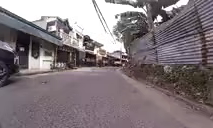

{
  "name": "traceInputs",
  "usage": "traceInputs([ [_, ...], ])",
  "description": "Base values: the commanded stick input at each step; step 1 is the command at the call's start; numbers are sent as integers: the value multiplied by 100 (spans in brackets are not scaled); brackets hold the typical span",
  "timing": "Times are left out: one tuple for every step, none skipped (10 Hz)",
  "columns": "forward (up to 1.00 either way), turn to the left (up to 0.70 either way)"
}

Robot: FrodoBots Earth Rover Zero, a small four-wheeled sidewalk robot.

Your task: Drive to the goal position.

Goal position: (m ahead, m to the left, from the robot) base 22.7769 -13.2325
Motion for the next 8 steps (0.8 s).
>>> traceInputs([
  [100, 0],
  [100, 0],
  [100, 0],
  [100, 0],
  [100, 0],
  [100, 0],
  [100, 0],
  [100, 0],
])
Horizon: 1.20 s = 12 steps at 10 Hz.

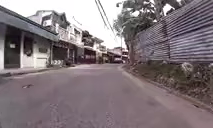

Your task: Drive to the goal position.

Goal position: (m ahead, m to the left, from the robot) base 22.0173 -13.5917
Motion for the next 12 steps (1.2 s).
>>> traceInputs([
  [100, 0],
  [100, 0],
  [100, 0],
  [100, 0],
  [100, 0],
  [100, 0],
  [100, 0],
  [100, 0],
  [100, 0],
  [100, 0],
  [100, 0],
  [100, 0],
])
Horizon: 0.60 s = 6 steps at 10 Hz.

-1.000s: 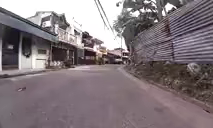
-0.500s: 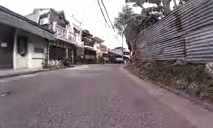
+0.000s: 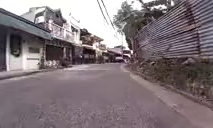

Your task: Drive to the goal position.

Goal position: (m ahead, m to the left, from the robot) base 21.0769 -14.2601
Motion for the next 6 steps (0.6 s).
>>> traceInputs([
  [100, -14],
  [100, -19],
  [100, 0],
  [100, 0],
  [100, 0],
  [100, 0],
])
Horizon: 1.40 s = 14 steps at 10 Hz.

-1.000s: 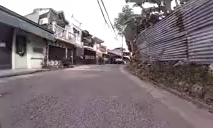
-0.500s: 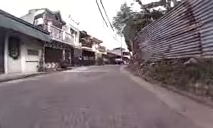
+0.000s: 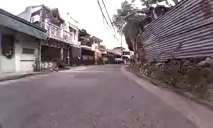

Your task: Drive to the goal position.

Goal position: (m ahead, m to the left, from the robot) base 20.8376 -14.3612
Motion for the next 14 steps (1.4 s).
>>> traceInputs([
  [100, 0],
  [100, 0],
  [100, 0],
  [100, 0],
  [100, 0],
  [100, 0],
  [100, 0],
  [100, 0],
  [100, -31],
  [100, -40],
  [100, -29],
  [100, -9],
  [100, 0],
  [100, 0],
])
